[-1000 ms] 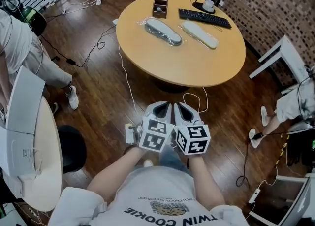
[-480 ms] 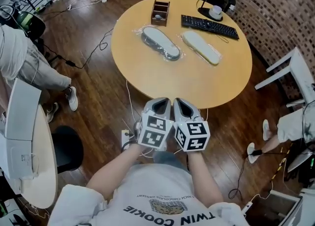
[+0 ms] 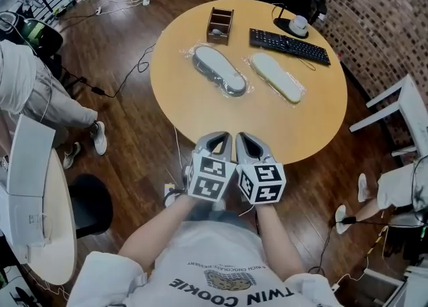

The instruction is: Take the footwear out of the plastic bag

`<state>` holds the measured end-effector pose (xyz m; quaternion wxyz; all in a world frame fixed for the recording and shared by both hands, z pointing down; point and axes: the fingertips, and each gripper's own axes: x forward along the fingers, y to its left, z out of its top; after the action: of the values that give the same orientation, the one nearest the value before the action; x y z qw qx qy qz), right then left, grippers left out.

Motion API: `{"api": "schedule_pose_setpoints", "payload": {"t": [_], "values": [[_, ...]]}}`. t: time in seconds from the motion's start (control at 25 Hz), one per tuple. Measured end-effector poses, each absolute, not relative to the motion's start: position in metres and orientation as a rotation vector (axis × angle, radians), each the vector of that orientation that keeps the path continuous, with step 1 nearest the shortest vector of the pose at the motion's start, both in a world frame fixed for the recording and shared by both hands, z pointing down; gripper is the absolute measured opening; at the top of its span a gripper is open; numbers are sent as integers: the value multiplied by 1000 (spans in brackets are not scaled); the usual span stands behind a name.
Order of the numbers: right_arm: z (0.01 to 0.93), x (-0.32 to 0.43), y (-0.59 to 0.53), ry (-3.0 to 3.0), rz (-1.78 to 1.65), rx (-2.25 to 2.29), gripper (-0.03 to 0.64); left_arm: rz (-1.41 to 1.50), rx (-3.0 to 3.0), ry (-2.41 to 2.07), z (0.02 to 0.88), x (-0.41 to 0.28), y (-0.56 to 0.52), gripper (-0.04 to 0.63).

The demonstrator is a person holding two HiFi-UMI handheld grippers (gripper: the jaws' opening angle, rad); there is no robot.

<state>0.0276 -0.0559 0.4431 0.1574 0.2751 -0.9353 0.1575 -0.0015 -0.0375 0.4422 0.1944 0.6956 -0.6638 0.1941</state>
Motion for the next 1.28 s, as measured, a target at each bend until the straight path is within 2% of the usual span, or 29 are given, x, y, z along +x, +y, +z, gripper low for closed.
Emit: {"api": "schedule_pose_setpoints", "payload": {"t": [0.76,1.28], "values": [[468,-63,-168,-2578,499,949,5,570,2068,-1716,466,-97,-156,7],[497,-107,-222,-2433,693,1086,11,685,2197,-1562,476,-169,-235,7]]}}
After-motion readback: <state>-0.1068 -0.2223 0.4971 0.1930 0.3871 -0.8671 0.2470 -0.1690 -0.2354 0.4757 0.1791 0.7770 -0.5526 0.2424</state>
